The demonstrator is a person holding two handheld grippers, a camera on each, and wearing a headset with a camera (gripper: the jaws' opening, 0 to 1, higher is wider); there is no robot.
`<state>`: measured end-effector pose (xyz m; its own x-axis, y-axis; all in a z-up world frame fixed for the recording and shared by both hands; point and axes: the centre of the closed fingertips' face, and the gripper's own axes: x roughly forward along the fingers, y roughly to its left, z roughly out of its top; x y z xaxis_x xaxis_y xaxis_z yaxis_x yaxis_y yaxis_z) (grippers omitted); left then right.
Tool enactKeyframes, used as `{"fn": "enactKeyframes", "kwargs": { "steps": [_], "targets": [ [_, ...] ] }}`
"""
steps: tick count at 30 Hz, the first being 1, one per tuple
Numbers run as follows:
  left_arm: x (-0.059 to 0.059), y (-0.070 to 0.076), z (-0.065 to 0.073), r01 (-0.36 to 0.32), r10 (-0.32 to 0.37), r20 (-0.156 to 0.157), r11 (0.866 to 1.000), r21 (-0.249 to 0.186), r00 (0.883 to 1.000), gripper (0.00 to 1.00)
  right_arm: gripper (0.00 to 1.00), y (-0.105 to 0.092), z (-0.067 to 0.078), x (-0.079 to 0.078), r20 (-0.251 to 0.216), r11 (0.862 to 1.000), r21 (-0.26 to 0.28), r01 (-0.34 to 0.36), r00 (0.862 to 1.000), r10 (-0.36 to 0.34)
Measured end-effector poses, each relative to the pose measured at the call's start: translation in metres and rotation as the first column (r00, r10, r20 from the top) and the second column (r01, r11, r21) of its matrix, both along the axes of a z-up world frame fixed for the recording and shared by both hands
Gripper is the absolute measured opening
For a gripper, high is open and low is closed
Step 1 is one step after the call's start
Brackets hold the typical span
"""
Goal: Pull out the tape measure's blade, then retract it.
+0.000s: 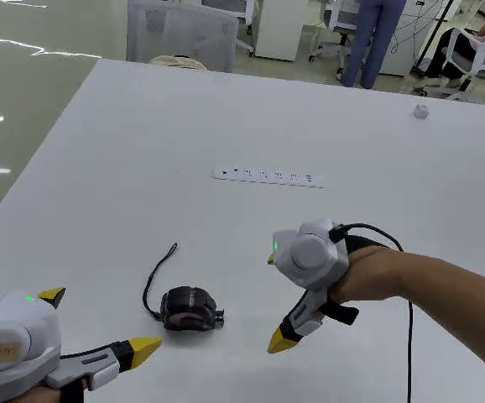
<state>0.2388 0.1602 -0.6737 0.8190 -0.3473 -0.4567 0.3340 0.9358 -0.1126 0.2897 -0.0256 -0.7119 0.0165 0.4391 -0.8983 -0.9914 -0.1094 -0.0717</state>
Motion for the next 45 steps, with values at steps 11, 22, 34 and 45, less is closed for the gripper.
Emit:
{"fn": "enactKeyframes", "kwargs": {
  "steps": [11,22,34,45],
  "targets": [
    [0.013,-0.008,-0.002,-0.032,0.032,0.011,0.999,-0.012,0.999,1.0,0.89,0.023,-0.011,0.001,-0.035,0.997,-0.051,-0.062,0.998,0.06],
    [0.018,-0.02,-0.012,-0.044,0.044,-0.01,0.999,-0.03,0.999,1.0,0.81,0.04,-0.025,-0.004,-0.09,0.987,-0.101,-0.127,0.989,0.118],
    [0.024,-0.026,-0.024,-0.066,0.065,-0.025,0.998,-0.026,0.998,1.0,0.68,0.051,-0.044,-0.005,-0.141,0.979,-0.125,-0.16,0.98,0.142],
    [0.036,-0.035,-0.034,-0.092,0.091,-0.037,0.995,-0.035,0.995,1.0,0.56,0.055,-0.061,-0.007,-0.17,0.986,-0.097,-0.139,0.978,0.121]
  ]
}}
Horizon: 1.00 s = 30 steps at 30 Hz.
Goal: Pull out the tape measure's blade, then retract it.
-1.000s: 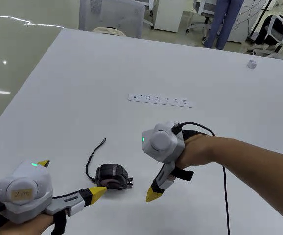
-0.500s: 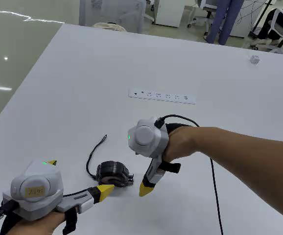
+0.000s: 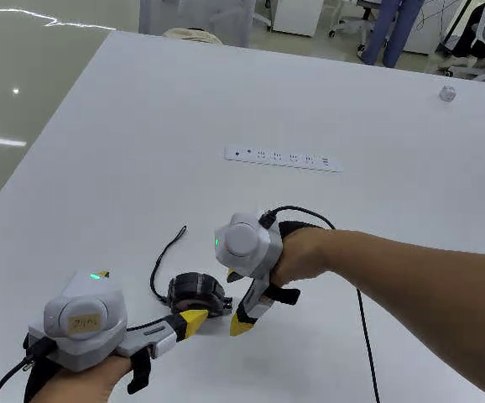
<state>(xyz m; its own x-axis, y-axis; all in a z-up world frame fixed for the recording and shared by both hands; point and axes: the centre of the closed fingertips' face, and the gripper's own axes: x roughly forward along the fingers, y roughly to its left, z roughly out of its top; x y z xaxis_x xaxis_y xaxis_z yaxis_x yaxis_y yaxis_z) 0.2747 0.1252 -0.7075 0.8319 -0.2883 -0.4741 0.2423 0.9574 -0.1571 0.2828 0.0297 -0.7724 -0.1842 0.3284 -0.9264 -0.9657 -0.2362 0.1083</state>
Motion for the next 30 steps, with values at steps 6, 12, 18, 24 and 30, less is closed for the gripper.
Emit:
{"fn": "enactKeyframes", "kwargs": {
  "steps": [6,12,18,24,30],
  "targets": [
    [-0.003,-0.002,-0.007,0.014,-0.014,-0.017,1.0,-0.004,1.0,1.0,0.47,0.004,-0.006,0.003,0.005,1.0,0.012,0.003,1.0,-0.003],
    [-0.007,-0.005,-0.018,0.045,-0.047,-0.057,0.998,-0.033,0.997,1.0,0.41,0.003,-0.017,0.002,0.012,1.0,-0.002,-0.005,1.0,0.005],
    [0.0,-0.01,-0.02,0.107,-0.107,-0.038,0.994,-0.009,0.993,0.99,0.31,0.001,-0.023,0.006,0.028,1.0,-0.004,-0.012,1.0,0.012],
    [0.011,-0.007,-0.018,0.168,-0.167,-0.028,0.986,0.004,0.985,0.98,0.23,0.005,-0.029,0.012,0.049,1.0,-0.007,-0.001,0.999,0.002],
    [0.015,-0.009,-0.022,0.268,-0.266,-0.042,0.962,0.056,0.963,0.91,0.16,0.005,-0.033,0.017,0.07,1.0,-0.006,0.012,0.997,-0.012]
  ]
}}
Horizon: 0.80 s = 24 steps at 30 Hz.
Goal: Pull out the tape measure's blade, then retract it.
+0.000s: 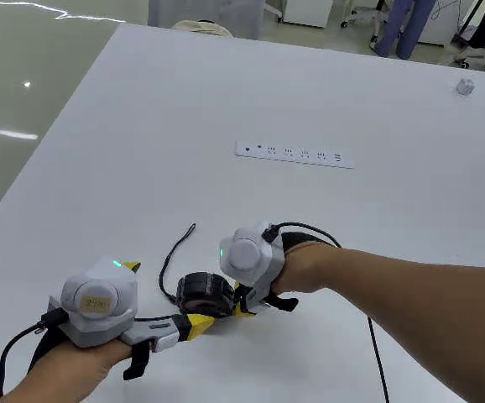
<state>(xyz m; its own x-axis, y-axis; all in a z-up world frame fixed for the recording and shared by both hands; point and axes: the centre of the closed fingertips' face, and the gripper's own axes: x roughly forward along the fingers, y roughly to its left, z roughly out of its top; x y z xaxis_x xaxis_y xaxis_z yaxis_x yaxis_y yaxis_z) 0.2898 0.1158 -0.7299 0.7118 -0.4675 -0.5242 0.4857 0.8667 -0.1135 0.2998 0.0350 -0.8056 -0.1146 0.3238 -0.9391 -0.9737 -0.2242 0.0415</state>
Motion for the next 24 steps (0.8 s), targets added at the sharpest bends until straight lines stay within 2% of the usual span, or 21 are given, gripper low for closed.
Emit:
{"fn": "enactKeyframes", "kwargs": {
  "steps": [4,7,11,13,15,19,21,22,24],
  "targets": [
    [0.003,-0.003,-0.001,0.039,-0.039,-0.005,0.999,-0.001,0.999,0.87,0.16,0.001,-0.002,-0.001,-0.004,1.0,-0.008,0.021,1.0,-0.021],
    [0.004,-0.009,-0.003,0.086,-0.086,-0.005,0.996,0.015,0.996,0.82,0.15,0.001,-0.006,-0.002,0.01,1.0,-0.024,0.007,1.0,-0.007],
    [0.001,-0.022,-0.011,0.212,-0.212,-0.01,0.974,0.079,0.977,0.76,0.15,0.0,-0.004,-0.001,0.008,0.999,-0.038,-0.001,1.0,0.002],
    [-0.003,-0.027,-0.017,0.272,-0.27,-0.037,0.957,0.097,0.962,0.71,0.15,0.0,-0.004,0.0,0.003,0.999,-0.036,-0.001,1.0,0.001],
    [0.0,-0.027,-0.019,0.278,-0.275,-0.037,0.953,0.125,0.961,0.67,0.15,0.0,-0.005,0.0,0.001,0.999,-0.036,0.001,1.0,-0.001],
    [0.009,-0.033,-0.021,0.282,-0.28,-0.034,0.951,0.123,0.959,0.66,0.14,0.0,-0.005,0.001,-0.01,0.998,-0.047,0.029,1.0,-0.03],
    [0.013,-0.037,-0.019,0.299,-0.298,-0.027,0.945,0.132,0.954,0.64,0.14,0.0,-0.005,0.001,-0.007,0.998,-0.047,0.029,1.0,-0.03],
    [0.014,-0.038,-0.019,0.309,-0.309,-0.026,0.941,0.136,0.951,0.63,0.14,0.0,-0.005,0.001,-0.007,0.999,-0.046,0.03,1.0,-0.031],
    [0.015,-0.042,-0.019,0.355,-0.355,-0.029,0.921,0.161,0.934,0.61,0.14,0.0,-0.005,0.002,-0.013,0.998,-0.04,0.045,0.999,-0.045]
  ]
}}
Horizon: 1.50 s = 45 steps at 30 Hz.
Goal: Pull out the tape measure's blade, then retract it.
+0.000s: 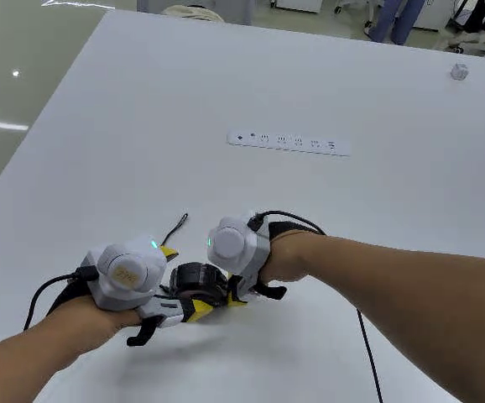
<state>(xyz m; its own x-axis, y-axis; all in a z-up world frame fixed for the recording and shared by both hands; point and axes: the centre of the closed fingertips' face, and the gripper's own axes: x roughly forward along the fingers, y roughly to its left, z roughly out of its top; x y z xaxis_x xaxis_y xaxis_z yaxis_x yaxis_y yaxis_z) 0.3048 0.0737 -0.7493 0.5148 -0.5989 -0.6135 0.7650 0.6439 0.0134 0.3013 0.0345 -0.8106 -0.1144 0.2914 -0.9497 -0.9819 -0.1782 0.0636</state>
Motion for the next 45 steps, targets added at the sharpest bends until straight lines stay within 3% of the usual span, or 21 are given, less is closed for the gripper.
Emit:
{"fn": "enactKeyframes", "kwargs": {
  "steps": [4,8,13,15,16,17,18,20,22,34,37,39,45],
  "targets": [
    [0.001,-0.001,-0.006,0.08,-0.08,-0.015,0.994,0.069,0.997,0.6,0.14,0.0,0.0,0.0,-0.006,1.0,0.004,0.001,1.0,-0.001],
    [0.001,-0.004,-0.007,0.12,-0.117,-0.054,0.991,0.063,0.992,0.55,0.14,0.0,0.0,0.0,-0.003,1.0,-0.002,-0.002,1.0,0.002],
    [0.0,-0.008,-0.013,0.156,-0.151,-0.069,0.984,0.085,0.986,0.49,0.15,0.0,0.0,0.001,-0.002,1.0,-0.008,0.009,1.0,-0.009],
    [-0.001,-0.011,-0.014,0.172,-0.166,-0.063,0.981,0.094,0.984,0.46,0.15,0.0,0.0,0.0,0.004,1.0,-0.009,-0.004,1.0,0.005],
    [0.004,-0.008,-0.016,0.168,-0.165,-0.033,0.977,0.135,0.986,0.42,0.15,0.0,0.0,0.0,0.011,1.0,-0.005,-0.016,1.0,0.016],
    [0.006,-0.003,-0.017,0.177,-0.176,-0.023,0.969,0.17,0.984,0.36,0.15,0.001,0.001,0.0,0.022,0.999,0.009,-0.054,0.998,0.054],
    [0.003,-0.007,-0.017,0.168,-0.164,-0.038,0.976,0.138,0.986,0.36,0.15,0.002,0.001,0.0,0.032,0.995,0.024,-0.095,0.995,0.095],
    [0.002,-0.006,-0.018,0.2,-0.199,-0.024,0.966,0.162,0.98,0.35,0.15,0.001,0.001,0.0,0.012,0.997,0.063,-0.052,0.999,0.052],
    [0.002,-0.005,-0.018,0.198,-0.196,-0.029,0.967,0.159,0.98,0.35,0.14,0.002,0.002,0.001,-0.008,0.995,0.099,-0.002,1.0,0.003],
    [0.002,-0.007,-0.019,0.247,-0.243,-0.041,0.957,0.156,0.969,0.34,0.14,0.001,0.002,0.0,0.011,0.994,0.041,0.106,0.994,-0.106],
    [0.001,-0.008,-0.019,0.254,-0.25,-0.045,0.955,0.155,0.967,0.34,0.15,0.002,0.002,-0.001,0.025,0.995,0.027,0.091,0.995,-0.092],
    [0.002,-0.009,-0.02,0.261,-0.256,-0.05,0.953,0.155,0.965,0.34,0.15,0.003,0.001,-0.001,0.044,0.999,0.023,0.031,0.999,-0.032],
    [0.002,-0.009,-0.02,0.267,-0.263,-0.051,0.952,0.15,0.964,0.34,0.15,0.001,0.001,-0.001,0.033,0.998,0.059,0.003,0.999,-0.005]
  ]
}}
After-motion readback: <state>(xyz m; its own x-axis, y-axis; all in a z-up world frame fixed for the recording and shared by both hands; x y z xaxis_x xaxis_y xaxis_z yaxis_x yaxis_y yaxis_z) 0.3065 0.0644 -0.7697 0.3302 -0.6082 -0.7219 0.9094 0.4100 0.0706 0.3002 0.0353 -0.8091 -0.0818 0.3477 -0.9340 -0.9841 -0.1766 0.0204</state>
